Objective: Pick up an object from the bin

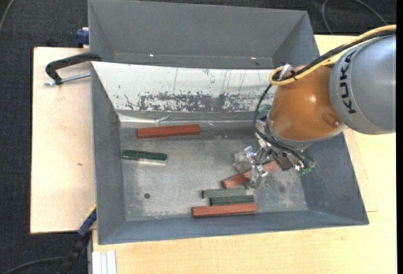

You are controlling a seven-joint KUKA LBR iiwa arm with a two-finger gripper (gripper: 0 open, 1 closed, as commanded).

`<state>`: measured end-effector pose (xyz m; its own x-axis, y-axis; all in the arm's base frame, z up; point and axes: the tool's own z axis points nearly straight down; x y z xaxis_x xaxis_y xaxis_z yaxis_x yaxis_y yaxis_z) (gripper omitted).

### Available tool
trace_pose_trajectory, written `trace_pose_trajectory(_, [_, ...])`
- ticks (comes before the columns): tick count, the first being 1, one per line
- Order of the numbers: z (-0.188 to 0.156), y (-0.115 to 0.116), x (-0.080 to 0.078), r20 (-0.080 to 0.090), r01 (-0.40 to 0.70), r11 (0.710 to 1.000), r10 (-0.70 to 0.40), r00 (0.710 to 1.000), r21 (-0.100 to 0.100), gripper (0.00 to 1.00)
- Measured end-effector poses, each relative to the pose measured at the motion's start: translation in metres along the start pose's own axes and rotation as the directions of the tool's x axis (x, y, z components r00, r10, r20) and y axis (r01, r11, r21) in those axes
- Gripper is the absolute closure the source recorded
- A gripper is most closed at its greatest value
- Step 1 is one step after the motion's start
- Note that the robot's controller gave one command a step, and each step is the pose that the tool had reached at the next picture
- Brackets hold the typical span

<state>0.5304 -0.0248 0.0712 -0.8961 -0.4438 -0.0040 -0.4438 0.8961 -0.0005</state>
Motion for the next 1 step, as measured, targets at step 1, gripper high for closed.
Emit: trace_pose_trajectory(1, [-0.1697, -0.0246, 0.0202, 0.009, 0.054, 0.999, -0.054, 0.999, 0.008, 1.00])
